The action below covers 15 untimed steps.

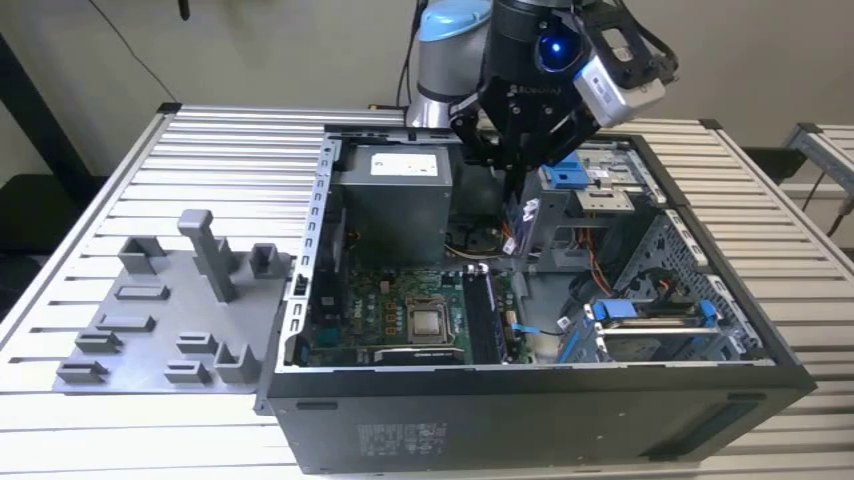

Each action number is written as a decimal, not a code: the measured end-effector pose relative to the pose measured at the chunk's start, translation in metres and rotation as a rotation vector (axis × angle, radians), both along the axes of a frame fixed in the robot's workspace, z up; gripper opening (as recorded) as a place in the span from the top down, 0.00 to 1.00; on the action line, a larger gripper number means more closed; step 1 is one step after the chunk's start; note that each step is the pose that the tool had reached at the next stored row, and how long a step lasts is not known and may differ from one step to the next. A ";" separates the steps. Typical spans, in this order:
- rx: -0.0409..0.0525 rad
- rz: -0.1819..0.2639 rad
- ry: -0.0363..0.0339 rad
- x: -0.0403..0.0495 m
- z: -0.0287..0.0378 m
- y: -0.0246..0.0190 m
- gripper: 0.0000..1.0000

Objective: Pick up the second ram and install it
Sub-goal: 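Insert the second ram into the second slot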

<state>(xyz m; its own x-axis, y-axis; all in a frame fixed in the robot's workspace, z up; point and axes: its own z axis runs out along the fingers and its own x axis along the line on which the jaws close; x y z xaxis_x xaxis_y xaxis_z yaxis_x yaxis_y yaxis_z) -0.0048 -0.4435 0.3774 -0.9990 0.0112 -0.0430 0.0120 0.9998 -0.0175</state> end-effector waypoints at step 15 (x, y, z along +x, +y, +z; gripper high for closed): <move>0.0000 -0.001 0.0000 0.0000 -0.0084 0.0000 0.85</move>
<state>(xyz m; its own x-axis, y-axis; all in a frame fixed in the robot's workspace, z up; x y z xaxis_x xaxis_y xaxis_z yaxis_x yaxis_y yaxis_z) -0.0048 -0.4435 0.3690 -0.9990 0.0119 -0.0430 0.0127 0.9998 -0.0175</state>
